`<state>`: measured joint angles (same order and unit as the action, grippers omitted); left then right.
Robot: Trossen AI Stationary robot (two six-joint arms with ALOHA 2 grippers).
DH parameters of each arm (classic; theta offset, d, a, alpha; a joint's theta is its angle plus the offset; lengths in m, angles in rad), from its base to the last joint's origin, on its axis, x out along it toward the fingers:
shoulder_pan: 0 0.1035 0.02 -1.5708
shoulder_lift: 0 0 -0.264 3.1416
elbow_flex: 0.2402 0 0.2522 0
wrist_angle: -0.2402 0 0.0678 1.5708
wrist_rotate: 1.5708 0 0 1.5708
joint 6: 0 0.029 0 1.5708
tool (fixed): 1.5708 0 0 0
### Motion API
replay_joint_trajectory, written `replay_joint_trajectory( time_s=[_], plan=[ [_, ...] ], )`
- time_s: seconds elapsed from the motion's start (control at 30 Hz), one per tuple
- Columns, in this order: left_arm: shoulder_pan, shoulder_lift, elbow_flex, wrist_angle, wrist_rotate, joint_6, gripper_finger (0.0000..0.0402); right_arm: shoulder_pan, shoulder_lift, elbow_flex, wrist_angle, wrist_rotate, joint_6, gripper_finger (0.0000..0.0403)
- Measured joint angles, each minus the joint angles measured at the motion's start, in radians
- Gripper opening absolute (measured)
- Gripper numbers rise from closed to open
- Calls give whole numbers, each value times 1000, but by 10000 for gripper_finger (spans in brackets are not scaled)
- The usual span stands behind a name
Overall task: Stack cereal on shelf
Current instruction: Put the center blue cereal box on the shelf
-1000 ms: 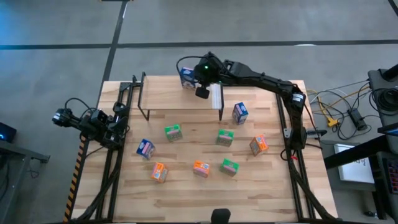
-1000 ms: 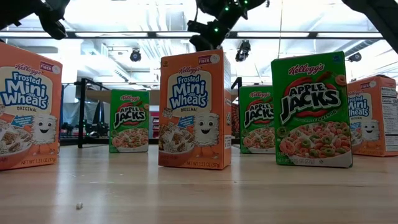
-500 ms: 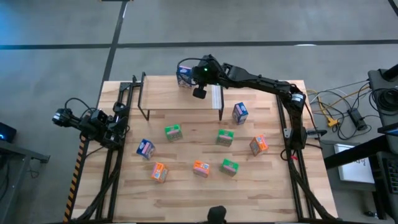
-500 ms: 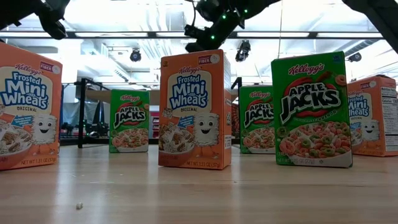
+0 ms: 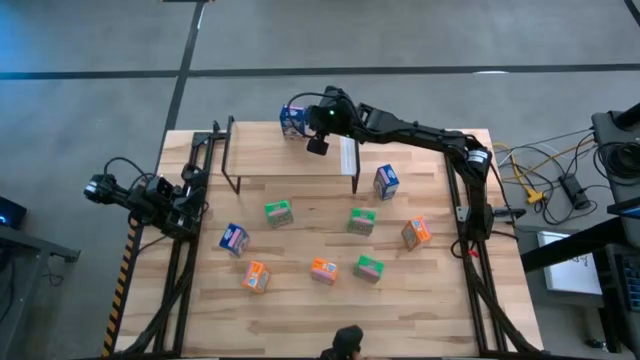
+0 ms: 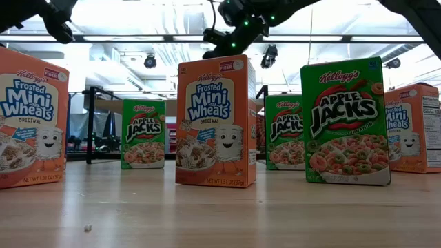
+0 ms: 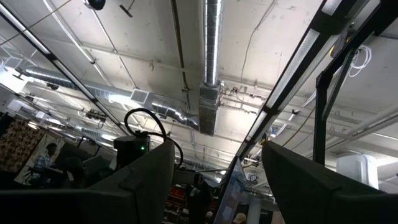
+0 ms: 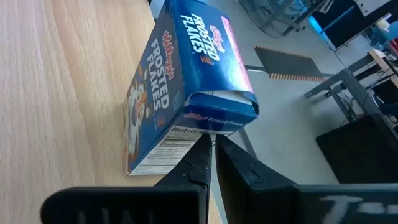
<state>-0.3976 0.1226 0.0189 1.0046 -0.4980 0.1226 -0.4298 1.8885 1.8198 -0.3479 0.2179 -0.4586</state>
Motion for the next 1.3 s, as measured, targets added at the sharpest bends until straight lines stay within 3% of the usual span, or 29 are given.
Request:
replay_joint_trajectory(
  time_s=[0.17,0.33,0.43,0.57,0.8,0.93,1.3],
  plan=[
    [0,0,0,0,0,0,226,-3,0,0,-4,2,19,12],
    [0,0,0,0,0,0,226,-3,-3,0,-136,-12,91,12],
    [0,0,0,0,0,0,226,-3,-4,-4,-201,-116,148,12],
    [0,0,0,-1,0,0,226,6,1,-27,-148,-260,193,12],
    [0,0,0,0,0,0,226,4,21,-49,-3,-201,198,12],
    [0,0,0,0,0,0,226,5,21,-49,11,-141,163,12],
    [0,0,0,0,0,0,226,15,19,-49,-19,-140,164,12]
  ],
)
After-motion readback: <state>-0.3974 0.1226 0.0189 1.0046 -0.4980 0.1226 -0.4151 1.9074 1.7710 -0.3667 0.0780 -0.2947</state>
